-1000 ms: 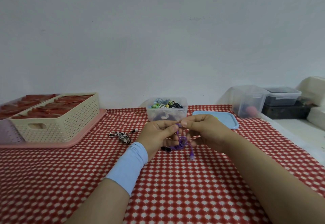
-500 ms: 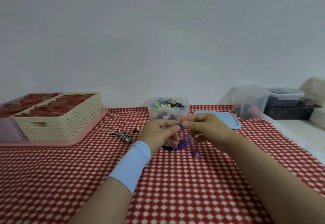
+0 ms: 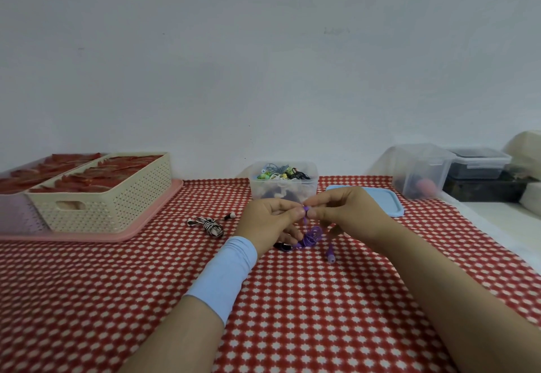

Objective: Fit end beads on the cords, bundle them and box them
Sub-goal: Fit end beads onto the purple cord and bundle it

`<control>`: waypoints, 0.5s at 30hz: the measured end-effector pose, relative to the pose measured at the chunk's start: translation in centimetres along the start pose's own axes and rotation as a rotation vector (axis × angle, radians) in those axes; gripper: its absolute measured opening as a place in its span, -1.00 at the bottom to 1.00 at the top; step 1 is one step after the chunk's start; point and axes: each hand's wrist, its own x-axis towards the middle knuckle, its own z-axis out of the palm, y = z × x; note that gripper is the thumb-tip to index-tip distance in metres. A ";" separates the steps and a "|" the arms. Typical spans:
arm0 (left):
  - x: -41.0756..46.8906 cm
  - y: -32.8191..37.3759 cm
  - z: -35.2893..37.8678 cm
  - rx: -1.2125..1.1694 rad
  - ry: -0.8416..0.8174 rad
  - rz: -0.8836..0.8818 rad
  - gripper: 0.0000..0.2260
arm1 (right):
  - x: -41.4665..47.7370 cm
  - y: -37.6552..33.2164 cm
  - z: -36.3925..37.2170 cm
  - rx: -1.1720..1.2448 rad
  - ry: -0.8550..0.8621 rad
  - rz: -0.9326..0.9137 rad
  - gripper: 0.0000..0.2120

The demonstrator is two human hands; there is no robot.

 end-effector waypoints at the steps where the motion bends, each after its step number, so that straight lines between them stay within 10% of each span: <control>1: 0.1 -0.1 0.0 -0.012 -0.001 -0.013 -0.93 | 0.0 0.0 0.0 0.001 -0.009 -0.005 -0.82; 15: 0.2 -0.5 -0.3 -0.057 -0.042 -0.066 -0.89 | 0.0 -0.2 0.0 -0.053 -0.015 -0.044 -0.81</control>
